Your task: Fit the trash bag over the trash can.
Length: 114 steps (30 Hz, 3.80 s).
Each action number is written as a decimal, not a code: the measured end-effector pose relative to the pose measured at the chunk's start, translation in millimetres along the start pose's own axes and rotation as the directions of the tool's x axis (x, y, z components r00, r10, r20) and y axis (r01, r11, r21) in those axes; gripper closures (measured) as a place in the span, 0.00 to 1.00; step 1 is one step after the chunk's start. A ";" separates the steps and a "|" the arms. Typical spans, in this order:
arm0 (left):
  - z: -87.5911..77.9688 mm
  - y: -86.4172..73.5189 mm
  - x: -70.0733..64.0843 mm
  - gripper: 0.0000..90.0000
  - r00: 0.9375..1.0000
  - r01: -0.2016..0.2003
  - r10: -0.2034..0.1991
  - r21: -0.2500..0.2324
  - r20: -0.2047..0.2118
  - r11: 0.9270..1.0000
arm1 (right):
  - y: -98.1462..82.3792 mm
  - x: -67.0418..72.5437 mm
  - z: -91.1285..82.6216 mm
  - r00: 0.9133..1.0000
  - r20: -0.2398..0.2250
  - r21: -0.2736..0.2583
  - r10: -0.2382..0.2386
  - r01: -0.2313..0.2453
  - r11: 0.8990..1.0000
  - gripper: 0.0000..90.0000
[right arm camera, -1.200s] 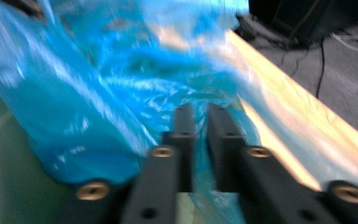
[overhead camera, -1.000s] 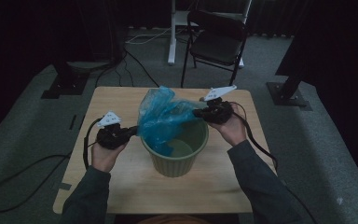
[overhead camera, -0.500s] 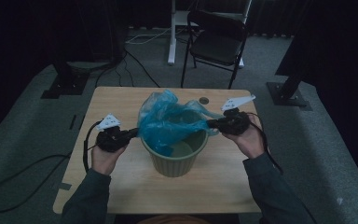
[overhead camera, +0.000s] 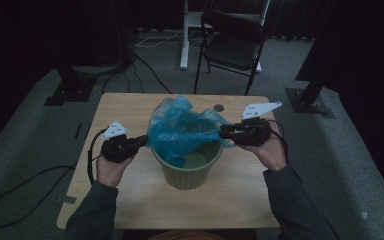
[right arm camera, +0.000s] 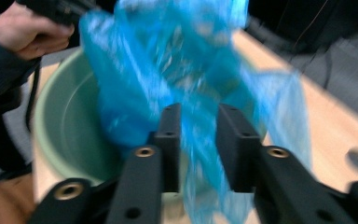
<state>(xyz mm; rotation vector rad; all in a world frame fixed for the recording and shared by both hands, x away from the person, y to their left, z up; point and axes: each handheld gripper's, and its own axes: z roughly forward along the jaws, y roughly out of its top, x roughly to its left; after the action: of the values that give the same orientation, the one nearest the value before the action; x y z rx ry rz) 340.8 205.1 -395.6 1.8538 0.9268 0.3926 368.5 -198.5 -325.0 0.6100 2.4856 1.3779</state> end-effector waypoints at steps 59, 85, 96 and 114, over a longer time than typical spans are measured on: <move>1.5 16.3 32.4 0.98 0.973 0.184 -0.181 0.008 -0.140 0.983 | -0.6 -57.9 59.2 0.960 0.254 0.232 0.117 -0.178 0.956 1.00; -8.5 69.5 13.8 0.61 0.999 0.031 -0.035 -0.124 -0.031 0.992 | 17.0 -46.1 50.5 0.982 0.175 0.113 0.078 -0.099 0.989 0.80; 17.4 99.5 -17.0 0.52 0.988 -0.154 0.156 -0.083 0.007 0.984 | 18.4 -46.0 55.7 0.985 0.157 0.127 0.077 -0.097 0.987 0.80; 81.9 119.9 -38.0 0.85 0.922 -0.261 0.307 0.207 -0.236 0.943 | 17.7 -43.2 56.2 0.988 0.144 0.135 0.062 -0.082 0.987 0.81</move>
<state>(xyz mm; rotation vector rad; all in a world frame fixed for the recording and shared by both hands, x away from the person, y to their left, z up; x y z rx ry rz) 417.9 98.7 -323.2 2.1404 0.8896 0.7784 433.3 -168.0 -339.6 0.8041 2.4848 1.1472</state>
